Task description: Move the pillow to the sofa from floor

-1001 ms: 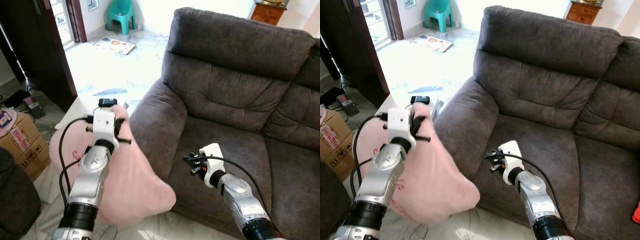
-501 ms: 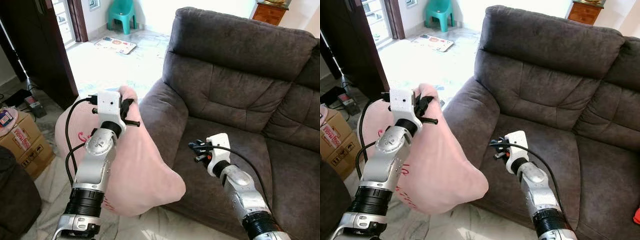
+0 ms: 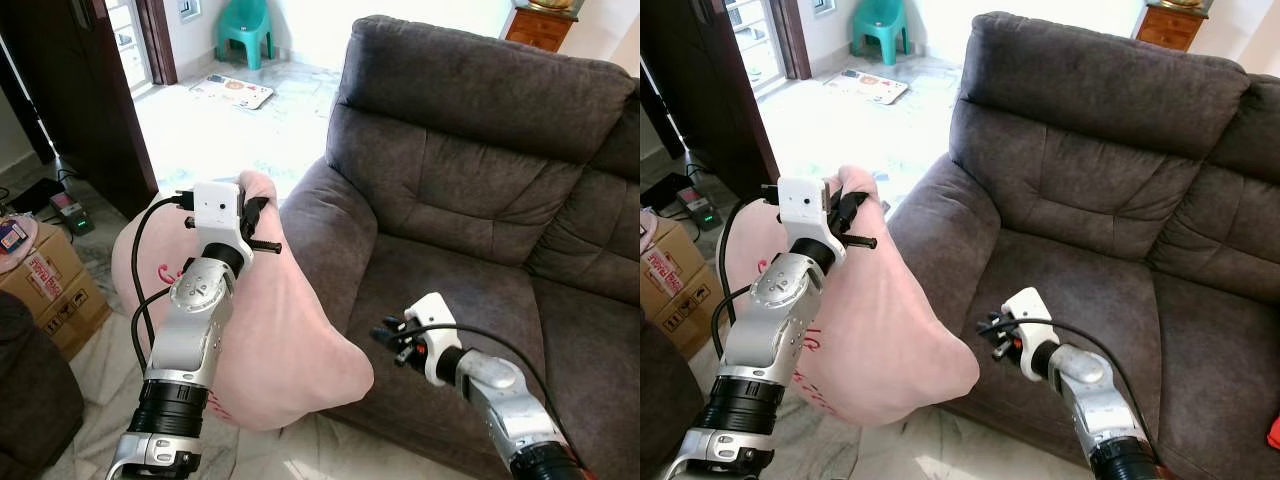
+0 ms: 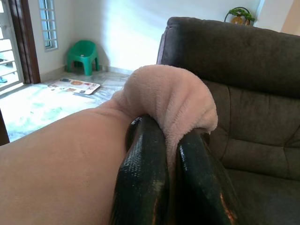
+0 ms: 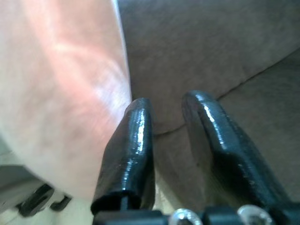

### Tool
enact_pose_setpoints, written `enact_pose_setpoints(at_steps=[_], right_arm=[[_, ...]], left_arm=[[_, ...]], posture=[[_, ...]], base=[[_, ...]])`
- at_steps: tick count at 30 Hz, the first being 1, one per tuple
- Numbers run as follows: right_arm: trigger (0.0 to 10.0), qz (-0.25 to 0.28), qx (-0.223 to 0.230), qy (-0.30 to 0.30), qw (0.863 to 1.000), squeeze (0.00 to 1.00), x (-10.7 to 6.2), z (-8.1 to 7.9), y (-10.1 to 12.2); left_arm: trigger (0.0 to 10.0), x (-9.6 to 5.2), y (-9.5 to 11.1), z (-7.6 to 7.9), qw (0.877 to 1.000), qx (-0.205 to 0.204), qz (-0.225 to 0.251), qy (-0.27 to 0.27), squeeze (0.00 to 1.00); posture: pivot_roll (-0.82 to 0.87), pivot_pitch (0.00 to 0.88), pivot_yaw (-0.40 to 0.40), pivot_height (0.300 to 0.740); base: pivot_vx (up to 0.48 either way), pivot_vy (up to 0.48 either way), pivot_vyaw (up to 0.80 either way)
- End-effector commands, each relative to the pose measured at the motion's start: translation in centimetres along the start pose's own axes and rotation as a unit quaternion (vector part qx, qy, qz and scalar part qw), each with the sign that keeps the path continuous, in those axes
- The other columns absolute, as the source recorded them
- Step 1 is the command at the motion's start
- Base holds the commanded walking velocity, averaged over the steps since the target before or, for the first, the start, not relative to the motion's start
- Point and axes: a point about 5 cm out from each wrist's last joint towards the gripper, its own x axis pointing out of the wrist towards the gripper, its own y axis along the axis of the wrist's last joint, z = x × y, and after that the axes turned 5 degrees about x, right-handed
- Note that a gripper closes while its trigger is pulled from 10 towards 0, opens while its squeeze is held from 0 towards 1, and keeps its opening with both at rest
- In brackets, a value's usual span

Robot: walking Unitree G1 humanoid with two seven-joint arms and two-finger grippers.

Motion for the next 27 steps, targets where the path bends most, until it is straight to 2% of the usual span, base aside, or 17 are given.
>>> enact_pose_setpoints(at_steps=[1, 7, 16, 20, 22, 27], right_arm=[[10.0, -0.004, 0.002, 0.011, 1.000, 1.00, -0.2, -0.1, 0.0], [10.0, -0.015, 0.030, 0.072, 0.997, 1.00, -0.4, -1.8, -1.9], [10.0, -0.018, 0.054, 0.091, 0.994, 1.00, -0.8, -2.3, -3.1], [10.0, -0.010, 0.049, 0.074, 0.996, 1.00, -0.5, -2.2, -3.2], [10.0, -0.011, 0.062, 0.040, 0.997, 1.00, -0.2, -1.6, -3.3], [10.0, -0.008, 0.075, 0.047, 0.996, 1.00, 0.2, -2.1, -3.7]], left_arm=[[10.0, 0.3, 3.1, 0.9, 0.998, 0.000, 0.067, -0.018, 0.00], [10.0, 0.3, 3.0, 0.8, 0.998, -0.002, 0.065, -0.014, 0.00], [10.0, 0.2, 2.8, 0.6, 0.998, -0.002, 0.062, -0.009, 0.00], [10.0, 0.2, 2.9, 0.6, 0.998, -0.002, 0.063, -0.008, 0.00], [10.0, 0.3, 2.9, 0.5, 0.998, -0.002, 0.062, -0.006, 0.00], [10.0, 0.3, 2.8, 0.5, 0.998, -0.002, 0.060, -0.007, 0.00]], posture=[[0.13, 0.000, -0.098, 0.740], [0.14, 0.000, -0.105, 0.740], [0.14, 0.000, -0.109, 0.740], [0.14, 0.000, -0.111, 0.740], [0.14, 0.000, -0.110, 0.740], [0.14, 0.000, -0.110, 0.740]], base=[[0.000, 0.000, 0.00], [0.000, 0.000, 0.00], [0.000, 0.000, 0.00], [0.000, 0.000, 0.00], [0.000, 0.000, 0.00], [0.000, 0.000, 0.00]])
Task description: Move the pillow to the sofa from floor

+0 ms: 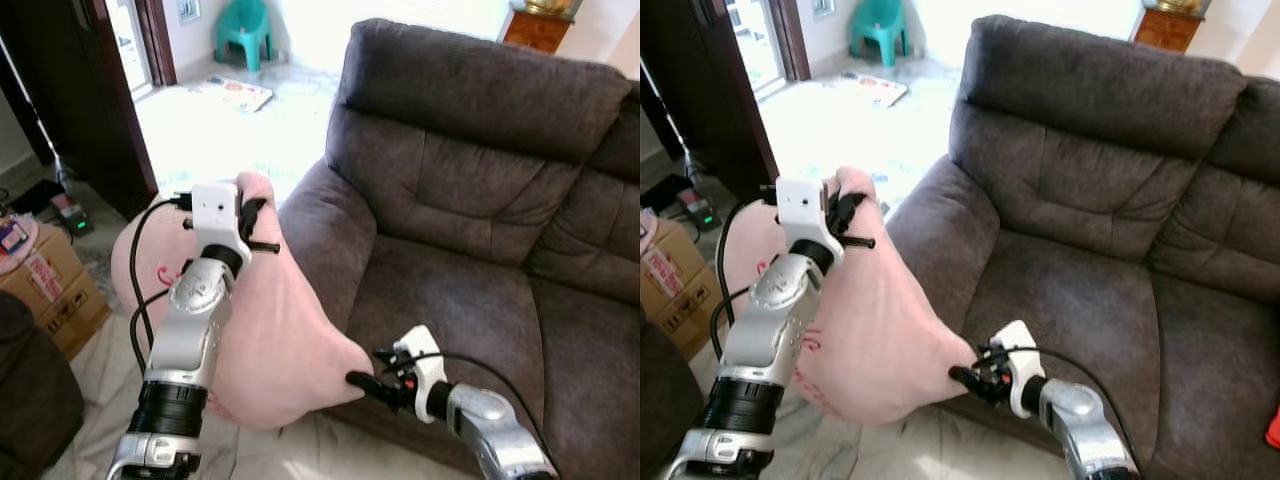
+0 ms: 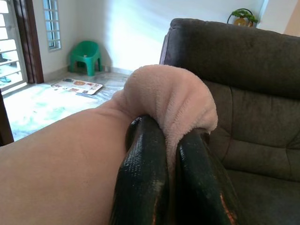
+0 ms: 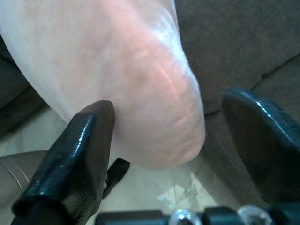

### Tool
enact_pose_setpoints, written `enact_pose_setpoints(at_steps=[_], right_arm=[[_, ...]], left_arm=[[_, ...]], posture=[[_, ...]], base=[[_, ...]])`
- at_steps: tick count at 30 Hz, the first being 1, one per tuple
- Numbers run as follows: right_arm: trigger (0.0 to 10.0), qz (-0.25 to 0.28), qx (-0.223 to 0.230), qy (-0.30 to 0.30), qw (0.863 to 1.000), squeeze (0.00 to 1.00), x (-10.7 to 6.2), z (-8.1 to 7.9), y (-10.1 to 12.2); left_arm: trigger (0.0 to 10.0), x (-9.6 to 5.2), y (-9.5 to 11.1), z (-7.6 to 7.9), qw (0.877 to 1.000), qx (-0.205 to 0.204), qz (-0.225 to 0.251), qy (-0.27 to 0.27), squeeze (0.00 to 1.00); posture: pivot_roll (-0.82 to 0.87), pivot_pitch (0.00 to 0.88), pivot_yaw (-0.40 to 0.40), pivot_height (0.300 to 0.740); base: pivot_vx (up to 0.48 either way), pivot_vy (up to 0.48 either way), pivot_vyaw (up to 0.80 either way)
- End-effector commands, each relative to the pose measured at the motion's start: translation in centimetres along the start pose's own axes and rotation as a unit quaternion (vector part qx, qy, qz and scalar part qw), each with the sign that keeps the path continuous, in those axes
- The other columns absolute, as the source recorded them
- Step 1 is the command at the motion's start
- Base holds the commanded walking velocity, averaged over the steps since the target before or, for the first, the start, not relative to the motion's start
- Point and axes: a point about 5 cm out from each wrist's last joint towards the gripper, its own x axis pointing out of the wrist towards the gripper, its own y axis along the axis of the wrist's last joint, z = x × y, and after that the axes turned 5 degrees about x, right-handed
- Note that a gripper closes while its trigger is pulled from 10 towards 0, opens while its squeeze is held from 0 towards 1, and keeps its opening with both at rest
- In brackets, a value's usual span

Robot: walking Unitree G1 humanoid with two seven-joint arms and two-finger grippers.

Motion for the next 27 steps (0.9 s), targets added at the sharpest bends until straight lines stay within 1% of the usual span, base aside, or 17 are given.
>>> enact_pose_setpoints(at_steps=[1, 6, 9, 10, 11, 12, 13, 17, 19, 20, 22, 26, 27], right_arm=[[10.0, 0.002, 0.009, -0.001, 1.000, 1.00, -0.1, 0.1, -0.3], [10.0, -0.001, 0.011, 0.009, 1.000, 1.00, 0.4, -0.4, -0.8], [10.0, 0.009, 0.026, 0.027, 0.999, 1.00, 0.7, -0.8, -1.0], [10.0, 0.011, 0.035, 0.038, 0.999, 0.82, 0.8, -1.0, -1.1], [10.0, 0.010, 0.038, 0.042, 0.998, 0.82, 0.8, -1.1, -1.1], [10.0, 0.011, 0.044, 0.050, 0.998, 0.38, 0.8, -1.2, -1.2], [10.0, 0.011, 0.049, 0.064, 0.997, 0.00, 1.0, -1.6, -1.4], [10.0, 0.009, 0.051, 0.077, 0.996, 0.00, 1.3, -2.1, -1.8], [10.0, 0.012, 0.056, 0.064, 0.996, 0.00, 1.4, -2.0, -2.0], [10.0, 0.027, 0.069, 0.050, 0.996, 0.00, 1.6, -1.9, -2.0], [10.0, 0.042, 0.087, 0.046, 0.994, 0.00, 1.7, -1.9, -2.0], [10.0, 0.046, 0.072, 0.019, 0.996, 0.00, 1.8, -1.4, -1.8], [10.0, 0.054, 0.081, -0.007, 0.995, 0.00, 1.9, -1.0, -1.7]], left_arm=[[10.0, 0.3, 2.9, 0.7, 0.998, -0.002, 0.062, -0.014, 0.00], [10.0, 0.3, 2.8, 0.7, 0.998, -0.003, 0.060, -0.013, 0.00], [10.0, 0.2, 2.7, 0.7, 0.998, -0.002, 0.059, -0.013, 0.00], [10.0, 0.2, 2.7, 0.7, 0.998, -0.002, 0.058, -0.013, 0.00], [10.0, 0.2, 2.7, 0.7, 0.998, -0.002, 0.058, -0.013, 0.00], [10.0, 0.2, 2.7, 0.7, 0.998, -0.002, 0.058, -0.013, 0.00], [10.0, 0.2, 2.7, 0.7, 0.998, -0.002, 0.058, -0.013, 0.00], [10.0, 0.3, 2.7, 0.7, 0.998, -0.003, 0.057, -0.014, 0.00], [10.0, 0.3, 2.7, 0.8, 0.998, -0.004, 0.057, -0.015, 0.00], [10.0, 0.2, 2.8, 0.9, 0.998, -0.005, 0.058, -0.016, 0.00], [10.0, 0.2, 2.8, 0.9, 0.998, -0.004, 0.058, -0.016, 0.00], [10.0, 0.2, 2.8, 0.8, 0.998, -0.004, 0.059, -0.015, 0.00], [10.0, 0.3, 2.9, 0.8, 0.998, -0.004, 0.059, -0.015, 0.00]], posture=[[0.14, 0.000, -0.110, 0.740], [0.14, 0.000, -0.111, 0.740], [0.15, 0.000, -0.111, 0.740], [0.15, 0.000, -0.111, 0.740], [0.15, 0.000, -0.111, 0.740], [0.15, 0.000, -0.110, 0.740], [0.15, 0.000, -0.110, 0.740], [0.15, 0.000, -0.108, 0.740], [0.15, 0.000, -0.108, 0.740], [0.16, 0.000, -0.109, 0.740], [0.16, 0.000, -0.109, 0.740], [0.16, 0.000, -0.107, 0.740], [0.16, 0.000, -0.107, 0.740]], base=[[0.000, 0.000, 0.00], [0.000, 0.000, 0.00], [0.000, 0.000, 0.00], [0.000, 0.000, 0.00], [0.000, 0.000, 0.00], [0.000, 0.000, 0.00], [0.000, 0.000, 0.00], [0.000, 0.000, 0.00], [0.000, 0.000, 0.00], [0.000, 0.000, 0.00], [0.000, 0.000, 0.00], [0.000, 0.000, 0.00], [0.000, 0.000, 0.00]])
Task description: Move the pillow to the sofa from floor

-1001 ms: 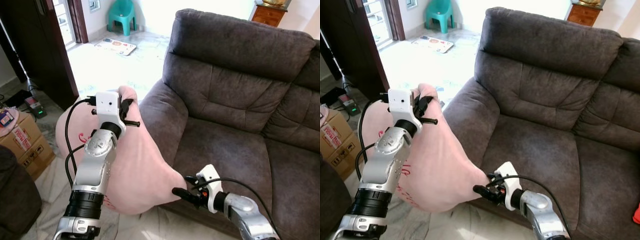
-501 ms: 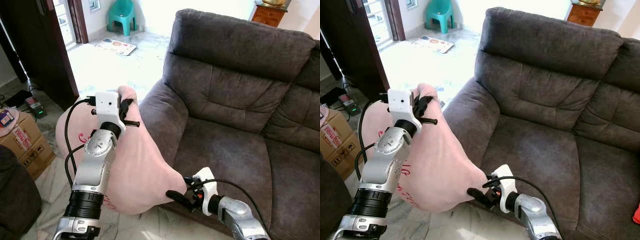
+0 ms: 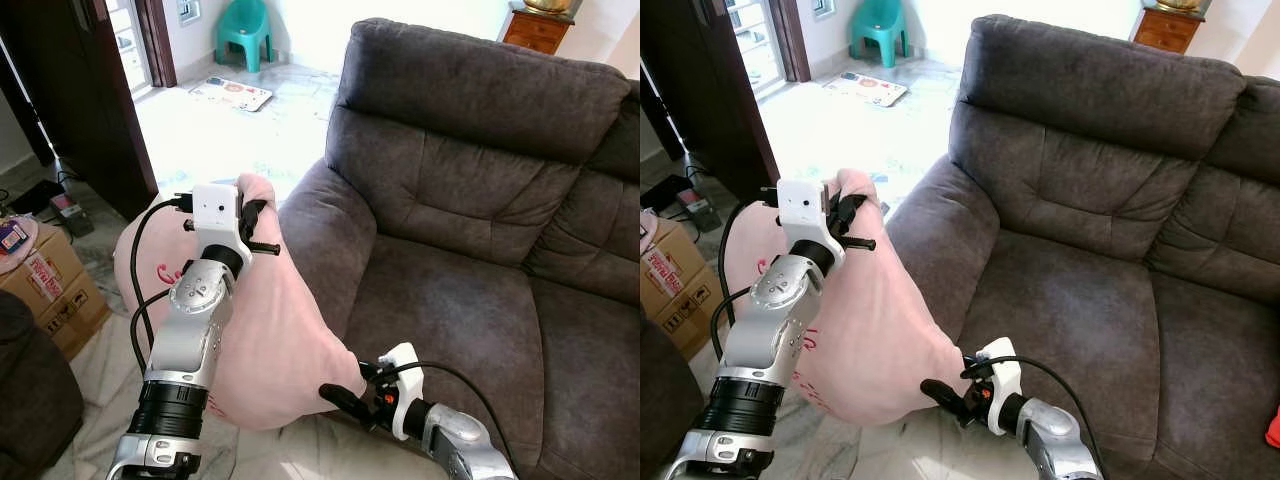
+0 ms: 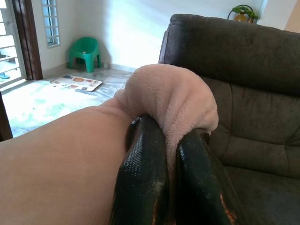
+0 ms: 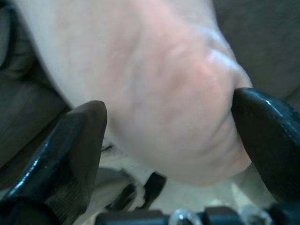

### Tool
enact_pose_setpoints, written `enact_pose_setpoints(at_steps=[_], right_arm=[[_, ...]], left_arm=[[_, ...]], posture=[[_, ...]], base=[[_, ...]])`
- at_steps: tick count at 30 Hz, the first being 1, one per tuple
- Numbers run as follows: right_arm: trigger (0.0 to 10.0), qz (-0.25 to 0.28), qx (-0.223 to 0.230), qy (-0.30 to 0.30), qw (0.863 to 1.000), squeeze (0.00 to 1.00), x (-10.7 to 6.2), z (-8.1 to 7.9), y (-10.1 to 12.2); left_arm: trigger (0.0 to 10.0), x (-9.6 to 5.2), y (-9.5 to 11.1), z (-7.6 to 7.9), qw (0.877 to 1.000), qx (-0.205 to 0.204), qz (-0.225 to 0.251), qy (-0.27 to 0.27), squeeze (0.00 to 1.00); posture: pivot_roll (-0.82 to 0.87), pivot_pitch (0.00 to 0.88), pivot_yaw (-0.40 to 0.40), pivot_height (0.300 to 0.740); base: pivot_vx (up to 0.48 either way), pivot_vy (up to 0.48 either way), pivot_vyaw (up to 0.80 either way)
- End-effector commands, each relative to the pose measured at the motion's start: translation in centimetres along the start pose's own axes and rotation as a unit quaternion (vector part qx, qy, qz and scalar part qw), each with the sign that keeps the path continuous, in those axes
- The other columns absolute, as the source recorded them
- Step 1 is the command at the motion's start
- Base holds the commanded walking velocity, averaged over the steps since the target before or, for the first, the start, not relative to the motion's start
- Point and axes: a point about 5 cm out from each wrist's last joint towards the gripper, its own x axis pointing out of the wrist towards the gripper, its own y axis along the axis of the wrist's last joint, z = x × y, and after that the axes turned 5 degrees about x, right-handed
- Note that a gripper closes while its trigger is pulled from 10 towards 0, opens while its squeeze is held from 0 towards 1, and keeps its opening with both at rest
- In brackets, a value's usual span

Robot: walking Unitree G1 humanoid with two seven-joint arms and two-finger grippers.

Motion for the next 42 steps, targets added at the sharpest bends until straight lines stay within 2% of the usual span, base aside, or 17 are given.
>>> enact_pose_setpoints(at_steps=[1, 3, 7, 9, 24, 42], right_arm=[[10.0, 0.015, 0.000, -0.026, 1.000, 0.00, -0.13, 0.64, 0.51], [10.0, 0.022, 0.002, -0.052, 0.998, 0.00, 0.03, 1.03, 0.64], [10.0, 0.021, 0.005, -0.047, 0.999, 0.00, 0.22, 0.96, 0.46], [0.0, 0.026, 0.011, -0.040, 0.999, 0.00, 0.39, 0.82, 0.36], [0.0, 0.022, 0.015, -0.015, 1.000, 0.00, 0.81, 0.46, 0.24], [0.0, 0.040, 0.013, -0.006, 0.999, 0.00, 0.36, 0.71, 0.58]], left_arm=[[10.0, 0.23, 3.04, 0.78, 0.998, -0.002, 0.067, -0.014, 0.00], [10.0, 0.24, 3.03, 0.92, 0.998, -0.002, 0.067, -0.016, 0.00], [10.0, 0.26, 3.08, 1.06, 0.998, -0.003, 0.067, -0.017, 0.00], [10.0, 0.26, 3.09, 1.06, 0.998, -0.005, 0.067, -0.017, 0.00], [10.0, 0.26, 3.02, 0.91, 0.998, -0.005, 0.065, -0.015, 0.00], [10.0, 0.17, 2.77, 0.90, 0.998, -0.004, 0.061, -0.016, 0.00]], posture=[[0.16, 0.000, -0.107, 0.740], [0.16, 0.000, -0.108, 0.740], [0.16, 0.000, -0.109, 0.740], [0.16, 0.000, -0.110, 0.740], [0.16, 0.000, -0.114, 0.740], [0.16, 0.000, -0.113, 0.740]], base=[[0.000, 0.000, 0.00], [0.000, 0.000, 0.00], [0.000, 0.000, 0.00], [0.000, 0.000, 0.00], [0.000, 0.000, 0.00], [0.000, 0.000, 0.00]])
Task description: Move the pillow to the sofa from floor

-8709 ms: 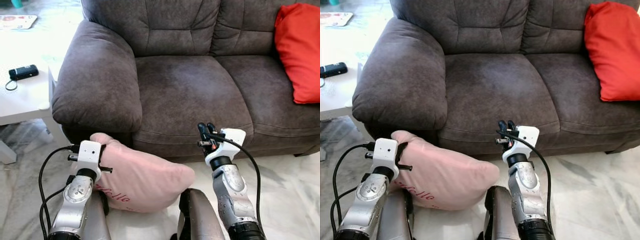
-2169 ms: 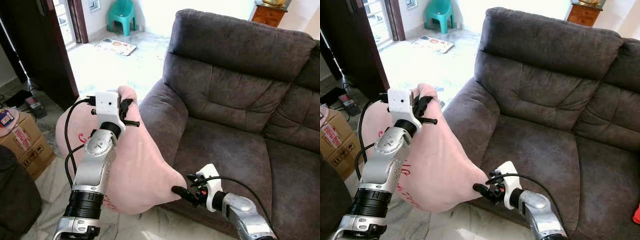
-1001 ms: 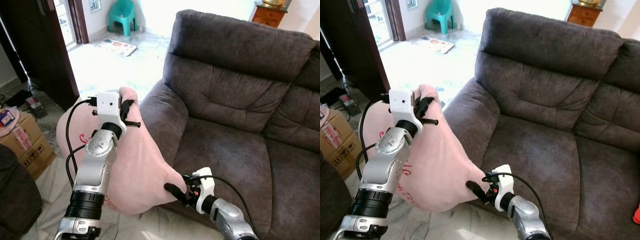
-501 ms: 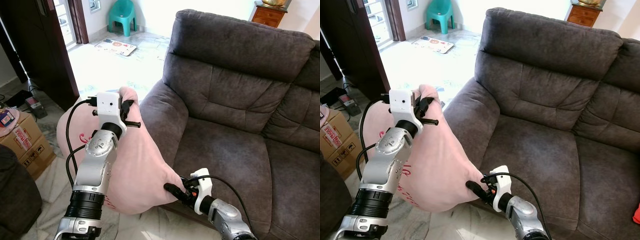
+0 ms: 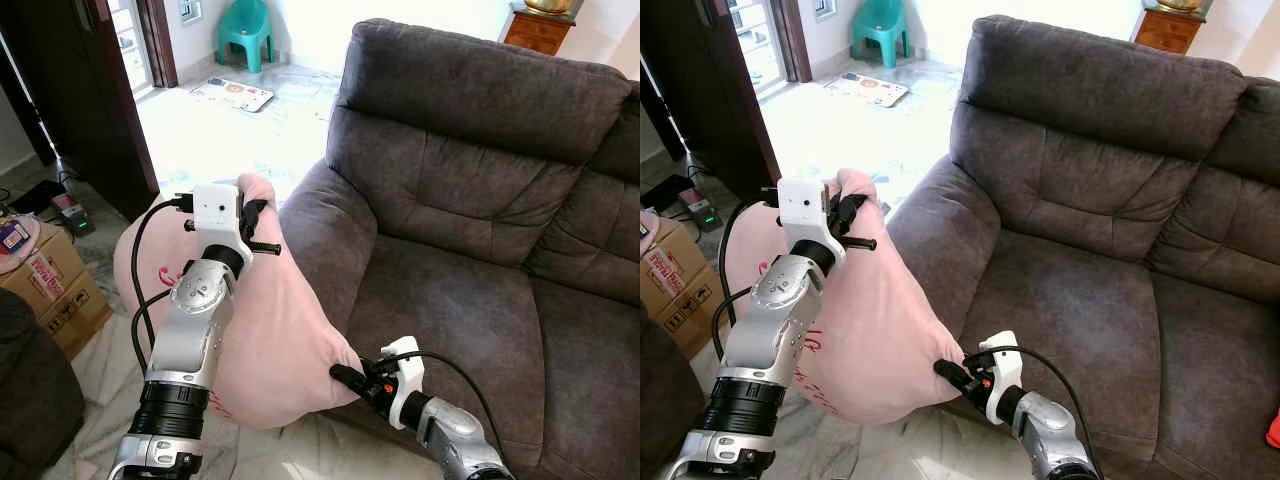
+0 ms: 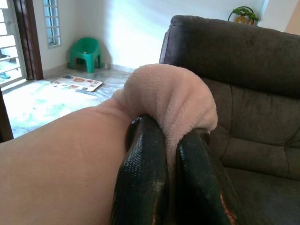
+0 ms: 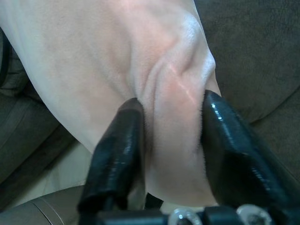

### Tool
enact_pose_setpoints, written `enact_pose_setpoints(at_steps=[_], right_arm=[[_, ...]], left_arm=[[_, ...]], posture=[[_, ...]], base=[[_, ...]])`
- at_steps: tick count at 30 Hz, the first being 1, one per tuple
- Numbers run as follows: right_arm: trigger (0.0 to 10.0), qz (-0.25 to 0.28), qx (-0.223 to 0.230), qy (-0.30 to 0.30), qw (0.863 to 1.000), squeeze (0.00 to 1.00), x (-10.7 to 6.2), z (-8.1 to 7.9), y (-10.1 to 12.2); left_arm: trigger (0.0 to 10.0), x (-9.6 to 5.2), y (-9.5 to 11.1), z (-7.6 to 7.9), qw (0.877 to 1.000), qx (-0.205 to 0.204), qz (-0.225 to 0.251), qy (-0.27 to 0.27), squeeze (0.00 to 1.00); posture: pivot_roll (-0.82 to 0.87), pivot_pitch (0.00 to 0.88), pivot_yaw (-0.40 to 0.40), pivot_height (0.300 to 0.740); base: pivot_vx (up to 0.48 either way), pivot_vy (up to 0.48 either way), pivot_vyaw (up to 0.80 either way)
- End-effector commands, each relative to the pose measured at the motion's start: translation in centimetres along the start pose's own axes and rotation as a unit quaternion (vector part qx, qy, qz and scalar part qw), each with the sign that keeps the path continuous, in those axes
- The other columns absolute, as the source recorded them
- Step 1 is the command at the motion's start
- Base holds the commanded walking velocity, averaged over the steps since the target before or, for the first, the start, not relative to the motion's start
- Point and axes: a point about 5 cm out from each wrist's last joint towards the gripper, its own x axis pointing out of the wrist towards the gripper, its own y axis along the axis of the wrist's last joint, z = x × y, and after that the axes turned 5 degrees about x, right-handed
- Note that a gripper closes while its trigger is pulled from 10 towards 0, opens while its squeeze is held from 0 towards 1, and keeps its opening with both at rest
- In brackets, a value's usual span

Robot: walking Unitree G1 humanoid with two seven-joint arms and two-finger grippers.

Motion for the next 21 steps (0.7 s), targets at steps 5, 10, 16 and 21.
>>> enact_pose_setpoints(at_steps=[5, 10, 16, 21], right_arm=[[0.0, 0.019, -0.011, -0.012, 1.000, 0.00, -0.5, 0.6, 0.7], [0.0, 0.026, -0.014, -0.015, 0.999, 0.00, -0.5, 0.7, 0.9], [0.0, 0.037, -0.025, -0.023, 0.999, 0.00, -0.5, 0.9, 1.6], [0.0, 0.065, -0.050, -0.031, 0.996, 0.00, -0.7, 1.1, 3.3]], left_arm=[[10.0, 0.1, 2.6, 0.6, 0.998, 0.000, 0.058, -0.016, 0.00], [10.0, 0.1, 2.5, 0.7, 0.998, 0.000, 0.056, -0.017, 0.00], [10.0, -0.1, 2.2, 0.8, 0.999, 0.001, 0.051, -0.021, 0.00], [10.0, -0.9, 1.0, 0.5, 0.999, 0.009, 0.027, -0.024, 0.00]], posture=[[0.15, 0.000, -0.112, 0.740], [0.15, 0.000, -0.111, 0.740], [0.15, 0.000, -0.112, 0.740], [0.15, 0.000, -0.110, 0.740]], base=[[0.000, 0.000, 0.00], [0.000, 0.000, 0.00], [0.000, 0.000, 0.00], [0.000, 0.000, 0.00]])
